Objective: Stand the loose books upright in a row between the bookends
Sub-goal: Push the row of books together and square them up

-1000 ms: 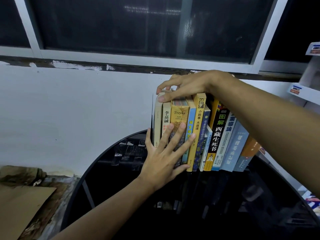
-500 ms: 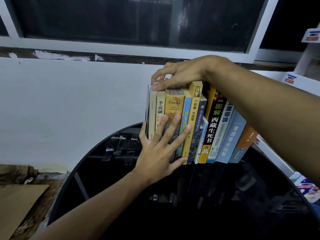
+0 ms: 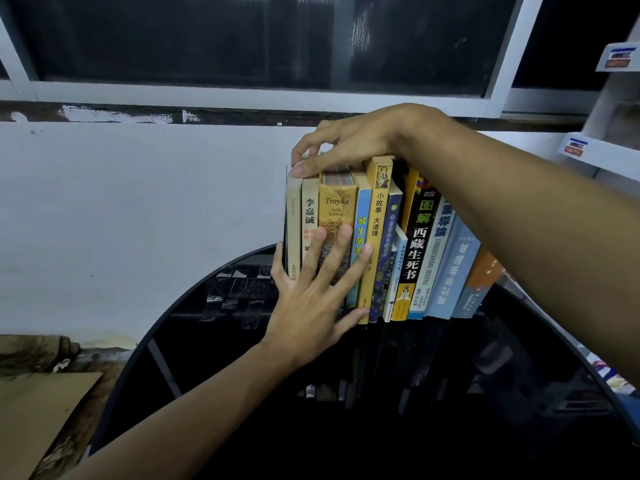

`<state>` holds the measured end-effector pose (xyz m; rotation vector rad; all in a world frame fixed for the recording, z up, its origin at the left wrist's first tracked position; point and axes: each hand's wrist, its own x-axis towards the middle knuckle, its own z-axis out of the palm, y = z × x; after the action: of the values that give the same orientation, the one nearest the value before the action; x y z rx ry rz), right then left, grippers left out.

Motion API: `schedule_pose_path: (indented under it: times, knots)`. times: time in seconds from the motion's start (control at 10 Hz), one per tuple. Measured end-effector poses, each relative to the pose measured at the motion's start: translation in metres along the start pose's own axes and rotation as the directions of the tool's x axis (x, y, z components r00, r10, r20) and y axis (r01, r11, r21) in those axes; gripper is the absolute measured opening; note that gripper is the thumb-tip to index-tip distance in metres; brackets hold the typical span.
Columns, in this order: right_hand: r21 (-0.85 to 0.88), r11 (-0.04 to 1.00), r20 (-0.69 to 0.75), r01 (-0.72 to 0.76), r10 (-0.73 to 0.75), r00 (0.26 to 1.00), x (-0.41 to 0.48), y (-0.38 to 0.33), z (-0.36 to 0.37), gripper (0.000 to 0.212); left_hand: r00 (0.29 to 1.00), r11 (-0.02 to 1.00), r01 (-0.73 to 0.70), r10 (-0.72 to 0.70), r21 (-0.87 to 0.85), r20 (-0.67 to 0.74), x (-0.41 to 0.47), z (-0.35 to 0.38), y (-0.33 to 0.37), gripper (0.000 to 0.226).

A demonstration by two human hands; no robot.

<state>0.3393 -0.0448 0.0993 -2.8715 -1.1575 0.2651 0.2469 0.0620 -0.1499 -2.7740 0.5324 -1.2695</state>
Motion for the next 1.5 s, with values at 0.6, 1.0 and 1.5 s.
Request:
schedule_pose_path:
  times: [0.6,1.0,1.5]
  knots:
    - [0.02,0.996,-0.02,0.081,-0.081,0.997,-0.003,0.0,0.0,0.087,1.0,1.0,0.008,-0.008,0.016,0.015,-0.002,-0.001,0.0,0.091]
    - [0.034,0.997,0.003,0.072,-0.072,0.997,0.015,-0.007,-0.005,0.049,0.998,0.999,0.018,-0.016,-0.029,0.055,-0.006,-0.018,-0.006,0.087]
    - [-0.005,0.997,0.0,0.071,-0.071,0.997,0.021,-0.02,-0.005,0.056,0.996,0.996,-0.032,0.025,0.087,0.088,-0.01,-0.022,-0.012,0.085]
